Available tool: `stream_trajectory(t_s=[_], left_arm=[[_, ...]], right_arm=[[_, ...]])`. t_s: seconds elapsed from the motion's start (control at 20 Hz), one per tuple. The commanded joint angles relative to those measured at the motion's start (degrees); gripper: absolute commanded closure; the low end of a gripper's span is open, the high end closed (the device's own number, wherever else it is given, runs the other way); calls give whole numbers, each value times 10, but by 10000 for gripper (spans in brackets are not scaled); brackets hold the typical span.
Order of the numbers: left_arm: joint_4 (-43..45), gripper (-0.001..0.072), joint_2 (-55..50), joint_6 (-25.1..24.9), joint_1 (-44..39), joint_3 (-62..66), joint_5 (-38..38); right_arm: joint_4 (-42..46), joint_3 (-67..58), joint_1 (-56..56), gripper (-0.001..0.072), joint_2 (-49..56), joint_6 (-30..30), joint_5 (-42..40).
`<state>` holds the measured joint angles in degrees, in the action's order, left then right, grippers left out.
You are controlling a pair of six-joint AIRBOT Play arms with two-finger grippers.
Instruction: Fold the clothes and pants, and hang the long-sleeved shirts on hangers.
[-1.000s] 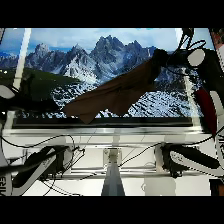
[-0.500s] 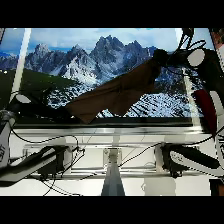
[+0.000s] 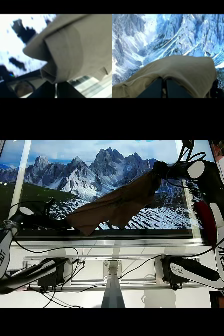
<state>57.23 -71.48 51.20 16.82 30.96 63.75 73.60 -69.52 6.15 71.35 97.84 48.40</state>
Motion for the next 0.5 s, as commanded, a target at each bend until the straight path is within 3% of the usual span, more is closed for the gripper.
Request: stream_trajectory(t_s=[0.0,0.1,0.15,0.2,0.25,0.45], left_arm=[[6,695,-1,-5,1,0,-20],[6,681,0,-7,1,1,-10],[9,561,4,-15,1,3,-1],[9,366,11,-23,3,6,6],[9,283,19,-27,7,12,13],[17,283,44,-26,64,21,21]], right_arm=[[0,0,0,695,0,0,0],[0,0,0,695,0,0,0],[0,0,0,695,0,0,0],[0,0,0,695,0,0,0],[0,0,0,695,0,0,0],[0,0,0,695,0,0,0]])
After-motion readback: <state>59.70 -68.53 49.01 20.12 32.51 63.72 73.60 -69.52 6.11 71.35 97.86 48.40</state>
